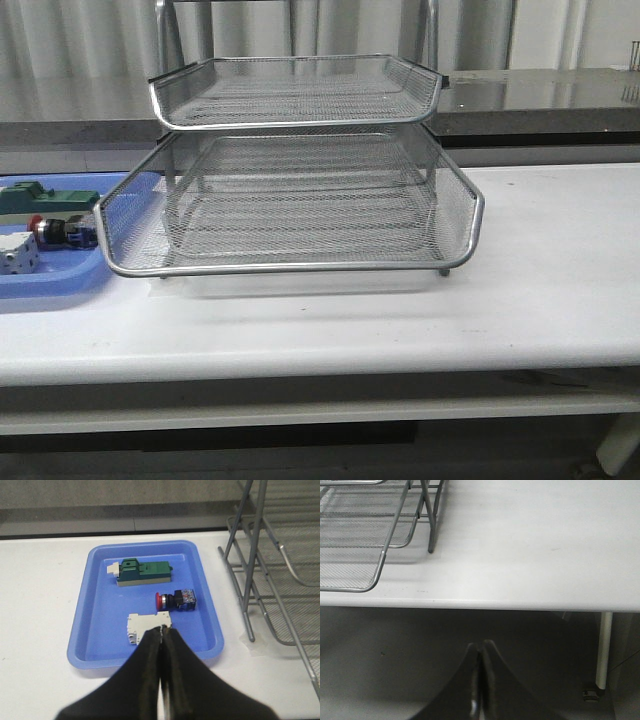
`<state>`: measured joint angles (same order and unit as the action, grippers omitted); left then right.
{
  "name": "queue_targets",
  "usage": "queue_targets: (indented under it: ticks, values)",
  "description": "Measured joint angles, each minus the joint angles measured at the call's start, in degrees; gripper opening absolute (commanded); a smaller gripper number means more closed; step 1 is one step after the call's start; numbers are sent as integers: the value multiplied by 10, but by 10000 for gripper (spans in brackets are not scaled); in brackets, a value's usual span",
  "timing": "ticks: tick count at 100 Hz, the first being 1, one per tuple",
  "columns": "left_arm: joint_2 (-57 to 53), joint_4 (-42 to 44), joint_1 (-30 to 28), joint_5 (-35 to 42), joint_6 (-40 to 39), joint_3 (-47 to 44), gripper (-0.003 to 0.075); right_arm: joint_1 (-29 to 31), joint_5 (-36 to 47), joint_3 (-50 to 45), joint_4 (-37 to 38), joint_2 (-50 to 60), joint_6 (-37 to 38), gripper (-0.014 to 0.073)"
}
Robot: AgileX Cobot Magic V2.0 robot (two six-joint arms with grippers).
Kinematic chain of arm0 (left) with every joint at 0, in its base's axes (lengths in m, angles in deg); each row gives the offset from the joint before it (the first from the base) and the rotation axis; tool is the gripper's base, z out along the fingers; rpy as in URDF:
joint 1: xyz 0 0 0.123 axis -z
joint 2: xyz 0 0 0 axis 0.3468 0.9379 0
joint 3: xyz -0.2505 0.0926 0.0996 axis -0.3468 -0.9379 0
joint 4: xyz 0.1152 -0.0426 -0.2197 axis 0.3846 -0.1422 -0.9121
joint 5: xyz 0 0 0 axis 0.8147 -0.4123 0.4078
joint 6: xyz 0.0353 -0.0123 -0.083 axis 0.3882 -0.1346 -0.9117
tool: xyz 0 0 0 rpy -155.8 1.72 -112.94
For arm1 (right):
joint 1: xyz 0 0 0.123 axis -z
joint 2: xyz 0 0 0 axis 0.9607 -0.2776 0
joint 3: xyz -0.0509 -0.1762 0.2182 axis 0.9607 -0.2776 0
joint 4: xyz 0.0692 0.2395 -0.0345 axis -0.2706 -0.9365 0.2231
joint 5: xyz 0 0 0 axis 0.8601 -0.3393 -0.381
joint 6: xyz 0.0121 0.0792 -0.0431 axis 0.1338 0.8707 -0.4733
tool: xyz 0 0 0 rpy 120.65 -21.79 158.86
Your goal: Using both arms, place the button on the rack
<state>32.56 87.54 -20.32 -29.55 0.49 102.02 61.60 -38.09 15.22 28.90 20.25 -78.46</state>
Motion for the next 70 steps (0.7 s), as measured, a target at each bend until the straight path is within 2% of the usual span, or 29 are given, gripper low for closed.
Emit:
queue_targets:
  ticks: [26, 40, 70]
  values:
    - [228, 13, 0, -65, 24, 169, -21, 0, 0, 0, 0, 0, 0, -69]
    - [324, 13, 0, -92, 64, 249, -21, 0, 0, 0, 0, 0, 0, -69]
    - [451, 15, 0, -125, 163, 363, -20, 0, 0, 0, 0, 0, 0, -69]
